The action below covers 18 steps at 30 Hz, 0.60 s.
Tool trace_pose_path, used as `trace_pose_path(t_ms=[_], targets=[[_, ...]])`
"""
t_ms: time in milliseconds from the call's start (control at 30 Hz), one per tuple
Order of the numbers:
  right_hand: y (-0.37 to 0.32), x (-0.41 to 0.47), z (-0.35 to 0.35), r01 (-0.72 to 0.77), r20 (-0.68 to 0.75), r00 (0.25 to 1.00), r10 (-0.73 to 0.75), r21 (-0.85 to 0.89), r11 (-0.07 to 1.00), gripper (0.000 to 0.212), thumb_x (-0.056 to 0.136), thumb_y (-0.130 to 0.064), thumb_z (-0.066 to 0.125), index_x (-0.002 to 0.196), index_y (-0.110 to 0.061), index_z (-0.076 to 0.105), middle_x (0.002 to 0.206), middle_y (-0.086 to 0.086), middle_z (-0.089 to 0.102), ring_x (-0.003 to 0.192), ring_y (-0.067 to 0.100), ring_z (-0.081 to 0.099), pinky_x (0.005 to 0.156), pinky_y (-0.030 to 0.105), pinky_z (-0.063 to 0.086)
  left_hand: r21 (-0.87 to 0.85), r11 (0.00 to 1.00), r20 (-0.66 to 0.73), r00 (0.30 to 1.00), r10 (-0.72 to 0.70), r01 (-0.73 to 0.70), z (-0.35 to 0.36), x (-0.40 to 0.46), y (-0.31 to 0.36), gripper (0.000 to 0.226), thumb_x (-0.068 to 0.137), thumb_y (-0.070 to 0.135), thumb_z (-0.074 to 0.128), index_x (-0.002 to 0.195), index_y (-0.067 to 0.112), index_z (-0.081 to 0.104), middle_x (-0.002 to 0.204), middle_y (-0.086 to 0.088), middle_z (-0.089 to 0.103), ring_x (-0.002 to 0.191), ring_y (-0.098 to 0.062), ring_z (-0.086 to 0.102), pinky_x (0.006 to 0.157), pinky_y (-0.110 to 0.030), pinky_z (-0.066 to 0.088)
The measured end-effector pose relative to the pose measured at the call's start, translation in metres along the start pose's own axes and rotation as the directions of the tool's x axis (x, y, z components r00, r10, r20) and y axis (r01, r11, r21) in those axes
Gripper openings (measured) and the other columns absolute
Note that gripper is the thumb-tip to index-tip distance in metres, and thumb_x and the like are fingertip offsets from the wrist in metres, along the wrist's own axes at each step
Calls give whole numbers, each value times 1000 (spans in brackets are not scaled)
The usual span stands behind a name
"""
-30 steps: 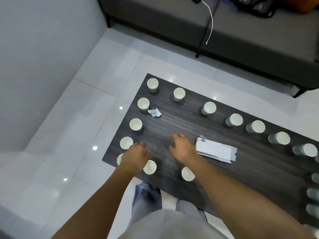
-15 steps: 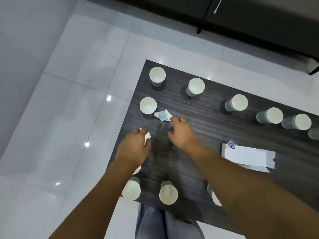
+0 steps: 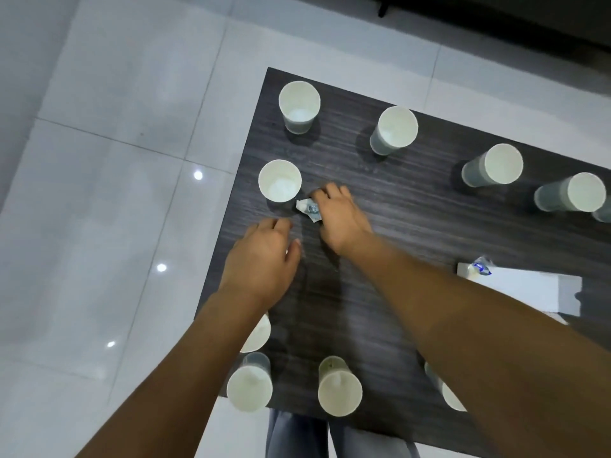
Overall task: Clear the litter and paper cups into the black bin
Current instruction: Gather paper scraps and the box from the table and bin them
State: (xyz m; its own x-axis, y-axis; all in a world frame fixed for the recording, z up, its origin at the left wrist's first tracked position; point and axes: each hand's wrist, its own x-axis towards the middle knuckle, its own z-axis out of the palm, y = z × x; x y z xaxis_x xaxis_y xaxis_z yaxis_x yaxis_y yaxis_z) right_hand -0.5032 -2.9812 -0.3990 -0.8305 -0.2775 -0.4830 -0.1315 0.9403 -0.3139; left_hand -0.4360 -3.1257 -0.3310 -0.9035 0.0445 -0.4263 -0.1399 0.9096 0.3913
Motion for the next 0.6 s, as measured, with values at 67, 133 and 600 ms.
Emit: trace_pose_path(t_ms=[67, 133, 600], targets=[[4, -8, 4, -3, -1, 1000, 3, 22, 1000, 52, 85, 4, 54, 133, -12, 47, 132, 6, 41, 122, 24, 37, 95, 40, 45, -4, 1000, 8, 1000, 12, -12, 2, 1, 2, 40, 97, 36, 45, 132, 19, 48, 129, -6, 55, 114, -25, 53, 91, -39, 48], [6, -21, 9, -18, 5, 1000, 18, 64, 998, 52, 85, 4, 54, 134, -12, 46, 132, 5, 42, 122, 24, 37, 97, 40, 44, -4, 1000, 24, 999, 25, -25, 3, -1, 5, 38, 97, 35, 45, 131, 18, 48, 129, -7, 54, 114, -25, 52, 91, -39, 47], [7, -168, -11, -152, 1, 987, 163, 366, 918, 40, 88, -2, 55, 125, -10, 40, 126, 8, 48, 117, 22, 40, 96, 32, 39, 158, 952, 370, 910, 189, -262, 21, -47, 67, 59, 90, 20, 53, 143, 16, 28, 145, -5, 35, 133, -25, 32, 109, -35, 31]])
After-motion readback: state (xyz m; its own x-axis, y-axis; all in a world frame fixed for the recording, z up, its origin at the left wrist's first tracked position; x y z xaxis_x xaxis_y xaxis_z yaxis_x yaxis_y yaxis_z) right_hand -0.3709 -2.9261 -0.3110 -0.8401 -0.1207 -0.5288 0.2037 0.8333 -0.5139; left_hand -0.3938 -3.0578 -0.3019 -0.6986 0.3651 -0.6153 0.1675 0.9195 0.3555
